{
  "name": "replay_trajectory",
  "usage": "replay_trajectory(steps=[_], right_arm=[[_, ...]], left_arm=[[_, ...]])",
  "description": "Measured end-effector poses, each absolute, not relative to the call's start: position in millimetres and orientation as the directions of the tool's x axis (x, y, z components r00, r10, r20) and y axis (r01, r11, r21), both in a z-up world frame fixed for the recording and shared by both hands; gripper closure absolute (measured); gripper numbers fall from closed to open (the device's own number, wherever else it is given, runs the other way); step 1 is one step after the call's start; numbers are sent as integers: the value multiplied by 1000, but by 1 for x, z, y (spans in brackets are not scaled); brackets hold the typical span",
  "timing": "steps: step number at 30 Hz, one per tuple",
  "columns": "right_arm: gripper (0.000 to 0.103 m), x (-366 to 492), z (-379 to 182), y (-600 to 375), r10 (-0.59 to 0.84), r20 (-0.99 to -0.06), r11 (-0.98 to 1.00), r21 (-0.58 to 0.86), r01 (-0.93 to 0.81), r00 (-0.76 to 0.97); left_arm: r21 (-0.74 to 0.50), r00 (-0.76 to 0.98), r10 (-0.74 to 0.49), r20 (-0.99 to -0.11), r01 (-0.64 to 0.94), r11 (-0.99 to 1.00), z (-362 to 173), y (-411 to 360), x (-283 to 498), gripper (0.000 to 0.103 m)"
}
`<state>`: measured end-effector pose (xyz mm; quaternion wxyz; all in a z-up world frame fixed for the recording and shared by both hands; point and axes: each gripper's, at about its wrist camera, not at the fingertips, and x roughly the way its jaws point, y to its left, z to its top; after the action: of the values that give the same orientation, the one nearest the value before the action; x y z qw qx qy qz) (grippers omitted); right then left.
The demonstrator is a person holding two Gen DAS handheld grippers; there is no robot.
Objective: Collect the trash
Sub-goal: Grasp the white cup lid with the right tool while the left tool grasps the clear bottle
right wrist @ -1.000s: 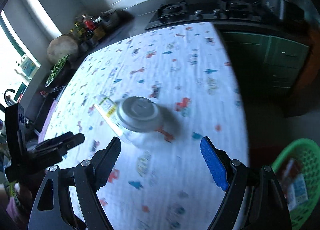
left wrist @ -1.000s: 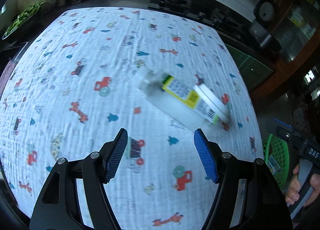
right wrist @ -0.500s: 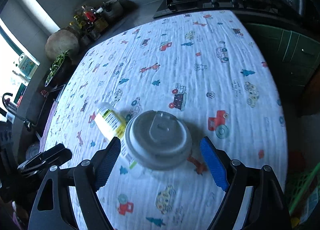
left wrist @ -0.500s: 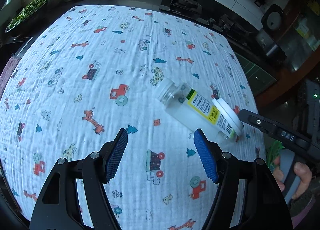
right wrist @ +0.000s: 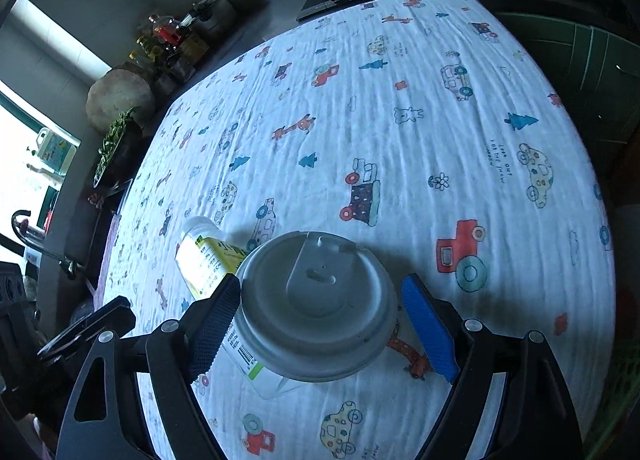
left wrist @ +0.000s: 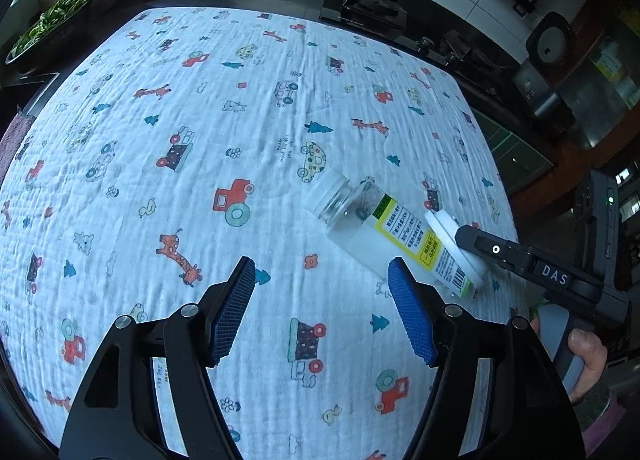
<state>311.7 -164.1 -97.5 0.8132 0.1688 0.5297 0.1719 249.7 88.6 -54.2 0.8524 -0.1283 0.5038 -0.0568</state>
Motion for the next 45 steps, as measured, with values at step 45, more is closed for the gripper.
replay_trajectory(steps=[45], right_arm=[[22, 285, -95, -168, 462, -775, 887, 404, -224, 432]], left_arm=[[-335, 432, -261, -864, -105, 936, -72, 71, 274, 35]])
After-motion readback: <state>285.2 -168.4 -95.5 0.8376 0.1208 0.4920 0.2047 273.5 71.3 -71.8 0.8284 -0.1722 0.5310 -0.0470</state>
